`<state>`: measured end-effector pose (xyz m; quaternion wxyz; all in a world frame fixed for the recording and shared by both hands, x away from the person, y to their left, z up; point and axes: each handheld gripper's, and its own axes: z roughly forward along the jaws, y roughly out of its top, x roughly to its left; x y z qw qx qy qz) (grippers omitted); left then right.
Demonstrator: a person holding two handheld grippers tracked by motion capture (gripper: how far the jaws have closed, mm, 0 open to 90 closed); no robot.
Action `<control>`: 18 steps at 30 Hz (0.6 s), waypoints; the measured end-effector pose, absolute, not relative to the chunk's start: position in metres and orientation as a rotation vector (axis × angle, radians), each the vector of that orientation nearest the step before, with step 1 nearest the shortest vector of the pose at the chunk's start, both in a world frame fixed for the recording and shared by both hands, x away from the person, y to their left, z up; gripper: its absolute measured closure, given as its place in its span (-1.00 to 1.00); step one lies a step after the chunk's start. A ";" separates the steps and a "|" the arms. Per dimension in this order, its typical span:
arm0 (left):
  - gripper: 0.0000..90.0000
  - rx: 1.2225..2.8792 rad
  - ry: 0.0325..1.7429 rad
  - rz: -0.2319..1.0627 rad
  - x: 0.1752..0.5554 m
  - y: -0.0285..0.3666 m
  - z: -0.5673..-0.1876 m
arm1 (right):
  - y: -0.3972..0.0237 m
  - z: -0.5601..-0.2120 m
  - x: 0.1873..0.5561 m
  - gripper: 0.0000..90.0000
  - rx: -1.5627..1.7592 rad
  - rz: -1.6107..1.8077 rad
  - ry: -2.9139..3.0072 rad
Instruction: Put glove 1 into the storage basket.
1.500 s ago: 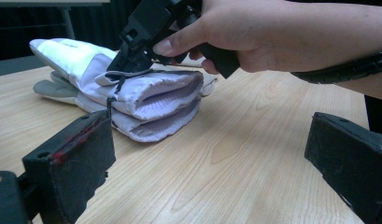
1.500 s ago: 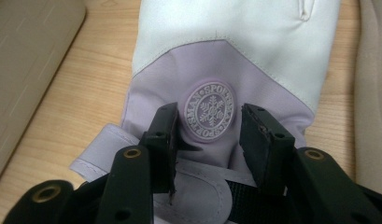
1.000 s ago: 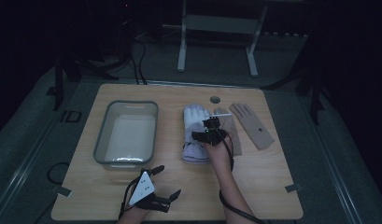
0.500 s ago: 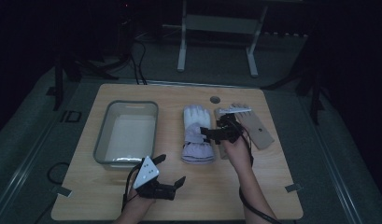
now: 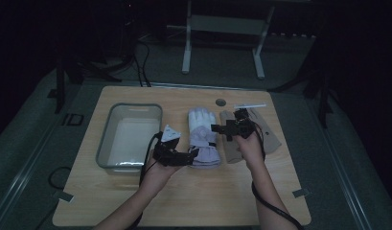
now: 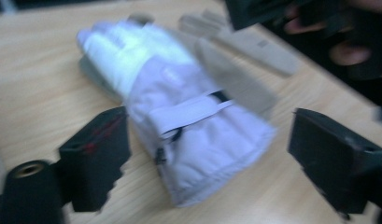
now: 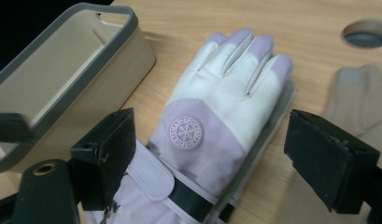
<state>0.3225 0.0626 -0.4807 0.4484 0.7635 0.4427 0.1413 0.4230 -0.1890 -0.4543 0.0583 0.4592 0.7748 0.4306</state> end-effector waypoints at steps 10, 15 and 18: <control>-0.67 1.955 1.218 0.207 0.351 0.048 -0.528 | -0.169 -0.497 0.426 -0.67 1.333 1.098 2.477; -0.64 1.960 1.236 0.148 0.358 0.046 -0.540 | -0.169 -0.516 0.428 -0.43 1.443 1.072 2.492; -0.57 1.956 1.250 0.100 0.361 0.047 -0.547 | -0.166 -0.521 0.428 -0.33 1.467 1.062 2.501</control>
